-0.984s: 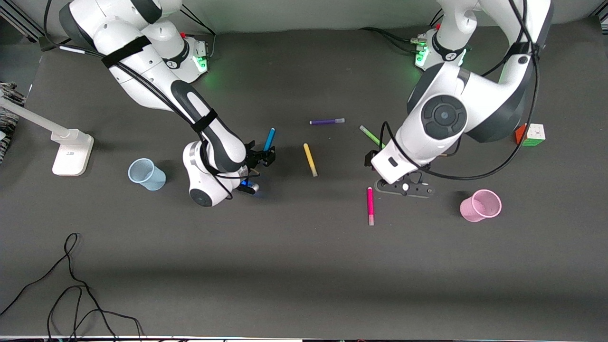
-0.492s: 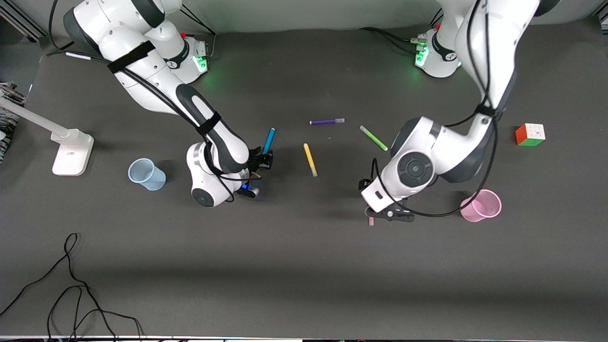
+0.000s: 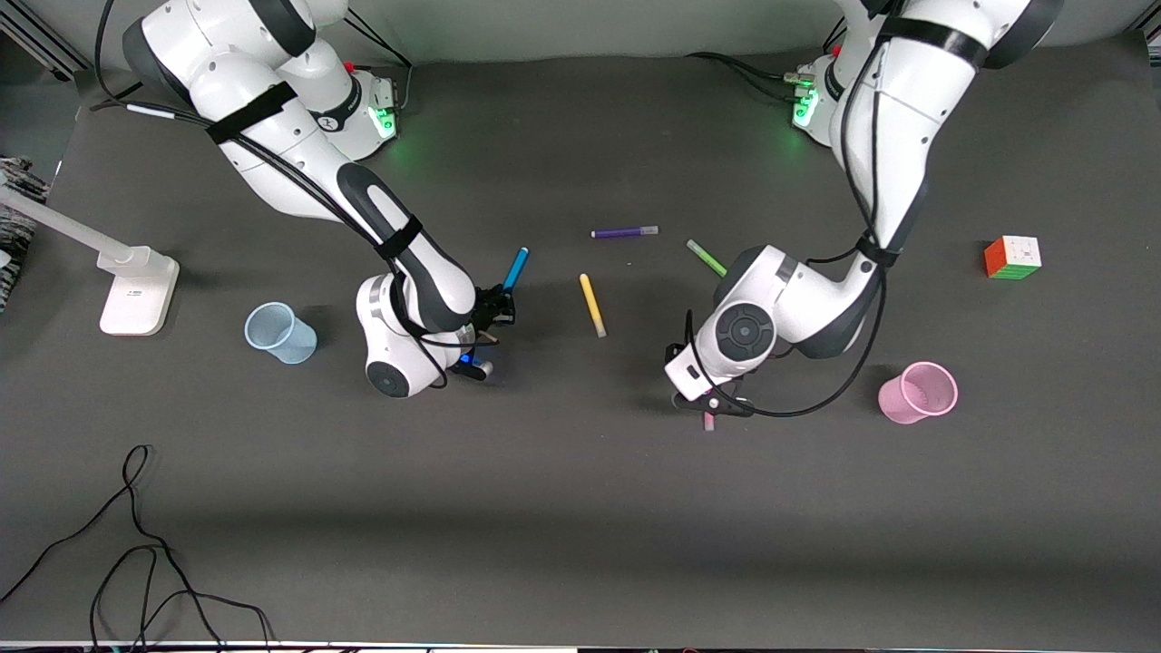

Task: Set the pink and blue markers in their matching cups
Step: 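Close the right gripper on the blue marker while the left gripper grasps pink, then carry the blue marker to the blue cup while the left gripper lifts pink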

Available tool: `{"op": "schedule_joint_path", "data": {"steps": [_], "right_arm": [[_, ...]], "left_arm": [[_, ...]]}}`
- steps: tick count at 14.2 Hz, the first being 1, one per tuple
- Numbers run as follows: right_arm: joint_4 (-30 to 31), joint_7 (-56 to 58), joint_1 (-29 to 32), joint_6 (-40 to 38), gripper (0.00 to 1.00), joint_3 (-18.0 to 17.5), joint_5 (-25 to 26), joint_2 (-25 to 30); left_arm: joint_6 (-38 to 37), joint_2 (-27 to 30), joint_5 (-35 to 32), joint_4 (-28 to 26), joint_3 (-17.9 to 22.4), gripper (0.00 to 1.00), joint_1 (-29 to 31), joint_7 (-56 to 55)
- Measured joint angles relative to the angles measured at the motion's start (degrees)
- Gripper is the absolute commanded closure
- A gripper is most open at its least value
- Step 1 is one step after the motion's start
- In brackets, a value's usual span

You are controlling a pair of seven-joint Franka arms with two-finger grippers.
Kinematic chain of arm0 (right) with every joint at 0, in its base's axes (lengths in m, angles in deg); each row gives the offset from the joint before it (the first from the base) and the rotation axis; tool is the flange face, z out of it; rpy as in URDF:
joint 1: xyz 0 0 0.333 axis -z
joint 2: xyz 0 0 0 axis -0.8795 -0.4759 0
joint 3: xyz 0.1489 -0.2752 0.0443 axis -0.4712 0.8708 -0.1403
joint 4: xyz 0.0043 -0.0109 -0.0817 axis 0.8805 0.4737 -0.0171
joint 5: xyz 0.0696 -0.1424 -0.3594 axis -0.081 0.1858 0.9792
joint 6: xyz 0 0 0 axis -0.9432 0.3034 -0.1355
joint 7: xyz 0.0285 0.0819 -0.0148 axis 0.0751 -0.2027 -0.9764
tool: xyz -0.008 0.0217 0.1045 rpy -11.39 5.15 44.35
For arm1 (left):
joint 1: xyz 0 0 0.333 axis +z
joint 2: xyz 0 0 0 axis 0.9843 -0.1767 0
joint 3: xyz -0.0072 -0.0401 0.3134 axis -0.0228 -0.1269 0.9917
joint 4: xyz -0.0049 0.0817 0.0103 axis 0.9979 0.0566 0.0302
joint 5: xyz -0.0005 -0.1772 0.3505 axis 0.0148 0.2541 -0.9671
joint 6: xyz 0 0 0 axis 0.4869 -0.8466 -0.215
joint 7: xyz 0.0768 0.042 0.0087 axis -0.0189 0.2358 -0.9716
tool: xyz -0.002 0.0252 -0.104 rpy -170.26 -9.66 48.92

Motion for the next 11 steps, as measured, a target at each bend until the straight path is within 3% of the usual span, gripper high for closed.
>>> {"op": "schedule_joint_path", "data": {"steps": [2,4,6,8,10,11], "right_arm": [[-0.42,-1.66,0.13,1.98,1.0,0.21,0.01,0.39],[-1.3,-2.35,0.17,4.55,1.0,2.46,0.02,2.46],[-2.38,-3.46,1.23,5.0,1.0,5.7,0.15,7.37],[-2.77,-7.21,3.15,4.88,1.0,7.42,4.76,13.77],[-2.83,-14.01,4.86,5.55,1.0,8.05,13.87,20.02],[-2.75,-16.18,5.89,6.59,1.0,8.22,16.87,22.74]], "left_arm": [[1.97,-0.62,-0.23,-0.18,0.43,0.01,0.01,-1.56],[2.98,-0.89,-0.25,-0.24,0.99,0.15,0.03,-2.08],[3.13,-0.91,-0.26,-0.27,1.07,0.52,0.03,-2.36],[3.12,-0.93,-0.27,-0.36,1.07,0.81,0.02,-3.08],[3.12,-0.89,-0.28,-0.38,1.01,1.0,0.0,-4.31],[3.12,-0.88,-0.28,-0.34,0.95,1.0,-0.01,-4.63]]}}
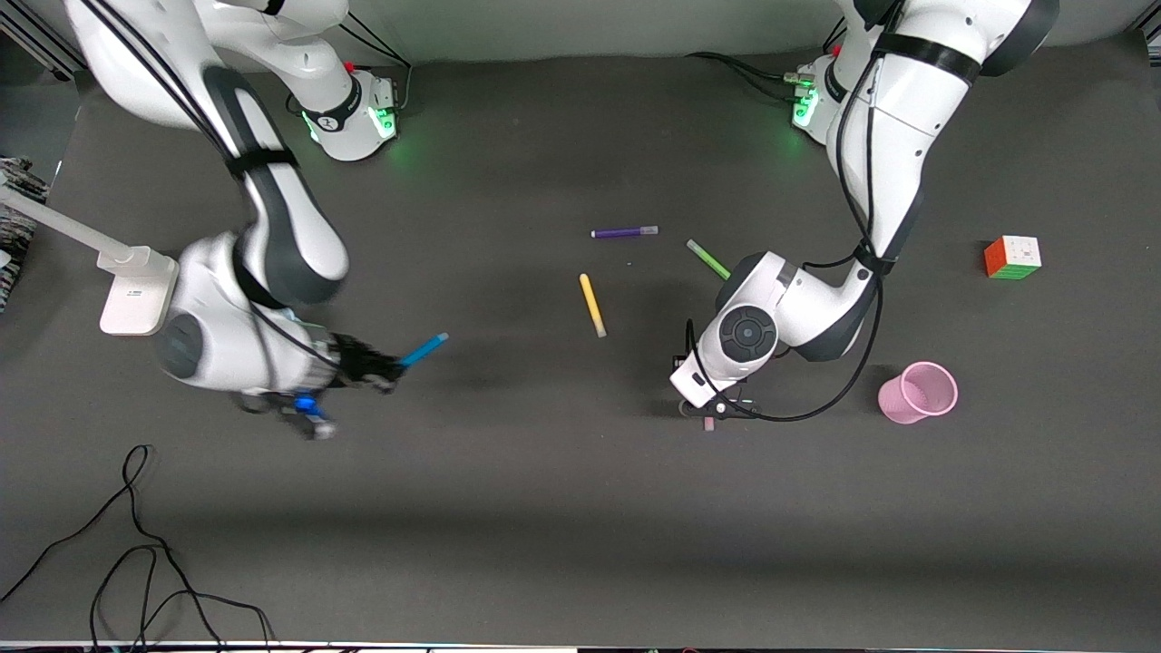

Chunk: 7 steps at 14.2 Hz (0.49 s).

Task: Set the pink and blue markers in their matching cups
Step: 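Carry the blue marker to the blue cup while the left gripper lifts pink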

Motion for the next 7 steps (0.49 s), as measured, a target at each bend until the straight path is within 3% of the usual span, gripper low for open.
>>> {"op": "schedule_joint_path", "data": {"steps": [4,7], "right_arm": [[0.86,-5.22,4.45,1.26,1.0,2.44,11.64,6.71],[4.95,-5.32,6.4,3.26,1.0,6.59,18.42,10.83]], "left_arm": [[-0.34,0.05,-0.01,0.12,0.04,1.0,0.03,-0.54],[-4.81,1.72,-0.09,1.58,0.24,1.0,0.57,-0.56]]}}
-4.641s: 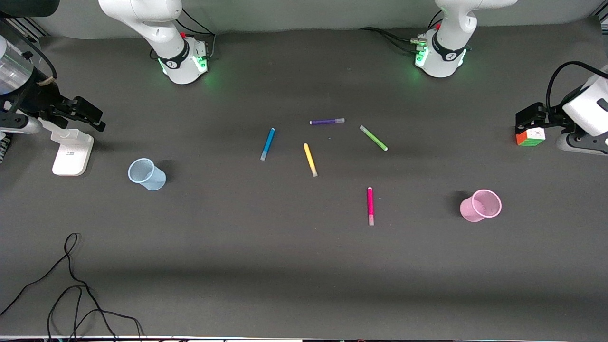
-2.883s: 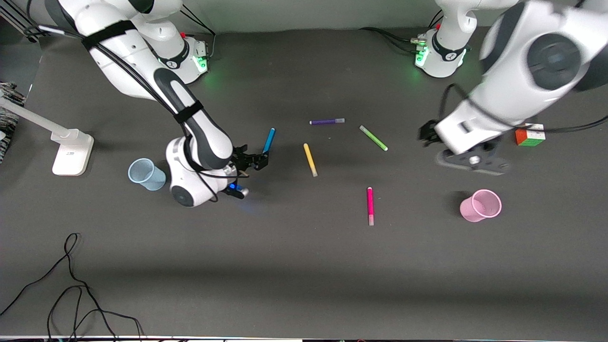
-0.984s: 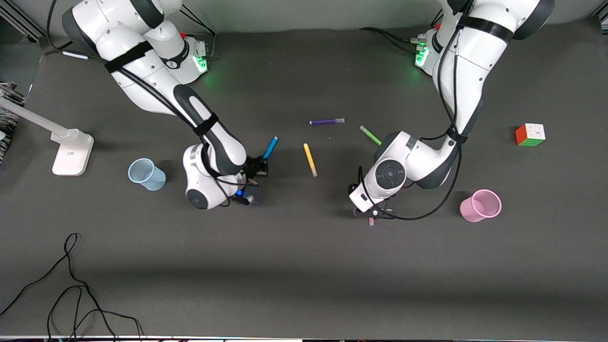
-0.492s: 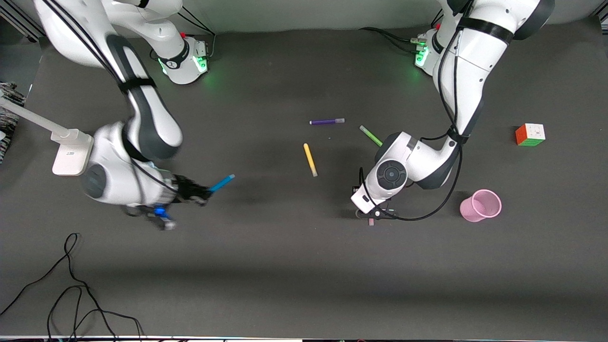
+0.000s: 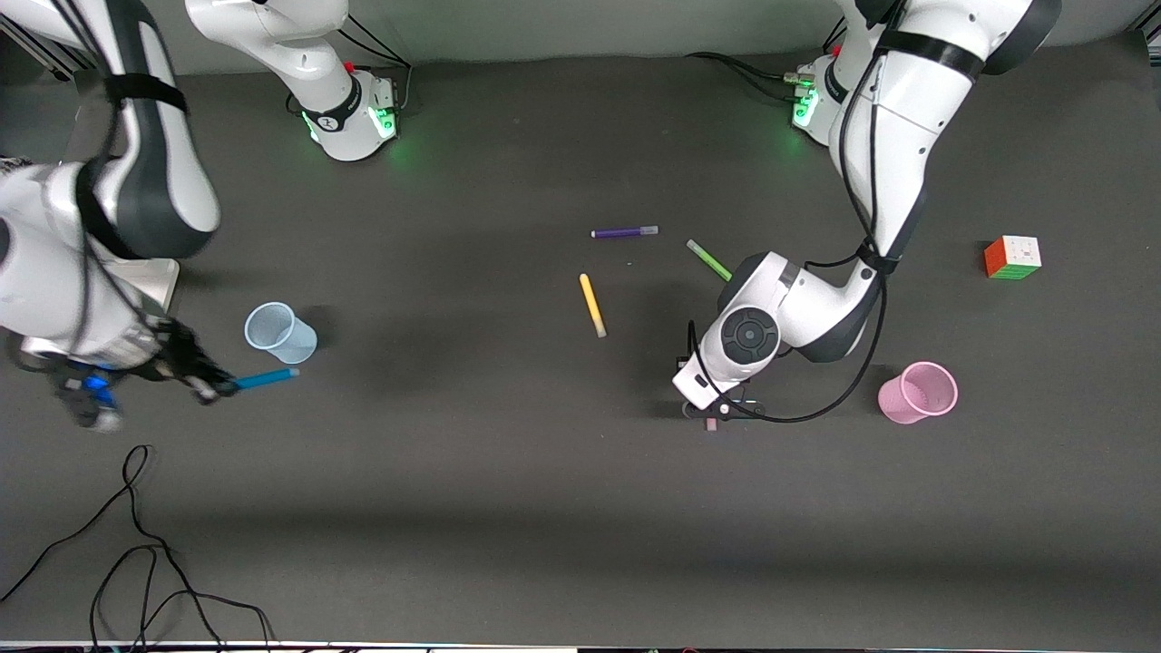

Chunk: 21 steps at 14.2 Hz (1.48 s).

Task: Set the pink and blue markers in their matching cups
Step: 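Carry the blue marker to the blue cup while the left gripper lifts pink, then drop the blue marker into the blue cup while the left gripper drops pink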

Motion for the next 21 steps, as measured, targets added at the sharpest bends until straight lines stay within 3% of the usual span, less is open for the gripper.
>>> {"op": "schedule_joint_path", "data": {"steps": [3,7,12,15,16,17,18,21], "right_arm": [[11.61,0.06,1.07,9.02,1.0,1.69,5.55,4.03],[26.65,0.09,1.3,15.82,1.0,1.63,6.96,8.01],[30.95,0.09,1.33,18.12,1.0,1.59,9.56,9.01],[31.72,0.1,1.64,21.32,0.98,1.61,9.68,8.84],[31.97,0.11,1.67,22.1,0.84,1.61,9.7,8.61],[32.17,0.11,1.67,22.58,0.5,1.61,9.71,8.23],[32.26,0.12,1.67,23.05,0.01,1.61,9.72,7.77],[32.26,0.17,1.67,23.48,0.0,1.61,9.78,6.57]], "left_arm": [[-8.84,7.05,0.52,2.09,0.07,1.0,2.5,1.15],[-24.48,16.32,4.08,2.31,0.22,1.0,8.9,12.26],[-43.1,19.53,4.74,6.98,0.7,1.0,20.86,29.46],[-46.34,18.38,3.94,9.66,0.92,1.0,24.97,31.71],[-46.69,17.37,3.32,10.12,0.95,1.0,25.7,31.76],[-46.94,16.06,2.82,10.6,0.99,1.0,26.17,31.77],[-47.51,14.56,1.92,11.11,1.06,1.0,26.35,31.78],[-48.21,9.4,-0.36,12.28,1.11,1.0,26.46,31.77]]}}
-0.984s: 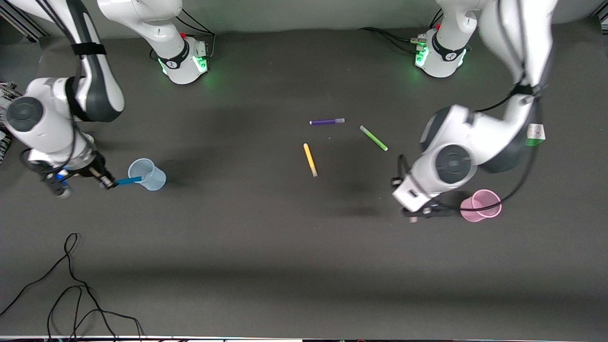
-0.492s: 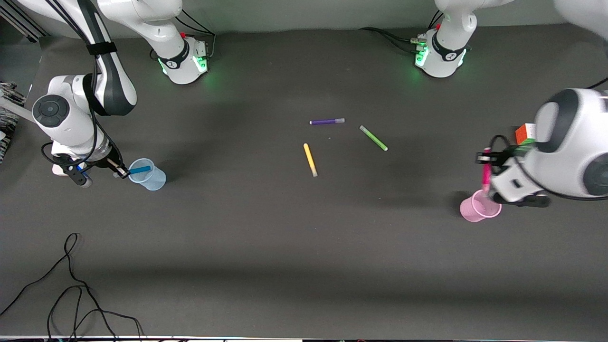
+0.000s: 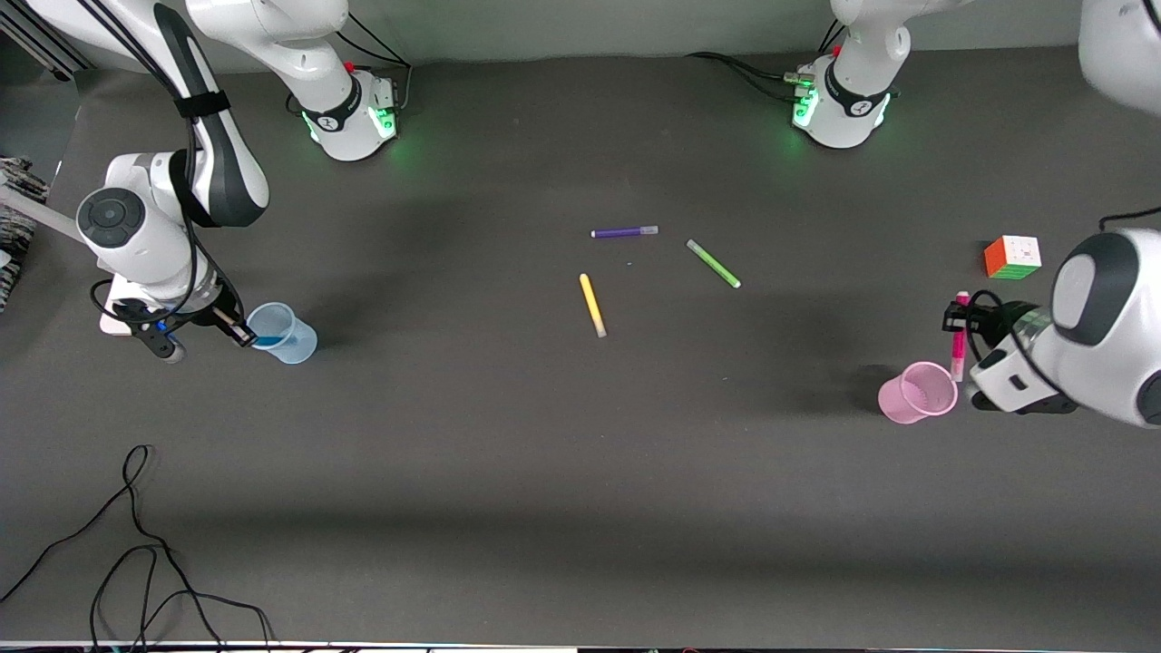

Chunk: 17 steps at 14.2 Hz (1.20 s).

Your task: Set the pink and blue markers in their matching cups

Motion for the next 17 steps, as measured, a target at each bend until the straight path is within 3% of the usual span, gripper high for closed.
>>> {"op": "schedule_joint_path", "data": {"steps": [6,10,11,12,13,17], "right_arm": [[-1.51,3.05,0.0,0.78,0.0,-0.02,0.74,-0.1],[-5.79,15.86,0.01,-0.89,0.0,-0.15,0.87,0.04],[-8.14,19.03,0.01,-4.32,0.0,-0.4,0.64,0.09],[-11.0,21.17,0.01,-8.58,0.0,-0.92,-0.48,0.22],[-14.48,23.49,0.01,-13.17,0.0,-1.68,-3.34,0.44],[-26.33,31.1,0.0,-30.37,0.0,-3.16,-12.34,4.69]], "left_arm": [[-0.07,-8.75,-1.44,2.88,-0.01,1.0,-0.04,-0.02],[0.25,-10.56,-1.46,4.24,-0.05,1.0,-0.21,-0.05],[0.63,-10.81,-1.46,4.54,-0.05,0.79,-0.29,-0.05],[1.06,-10.89,-1.46,4.64,-0.05,0.33,-0.34,-0.06],[1.66,-10.9,-1.46,4.65,-0.05,0.0,-0.36,-0.07],[2.01,-10.95,-1.53,5.23,-0.04,0.0,-0.35,-0.08]]}}
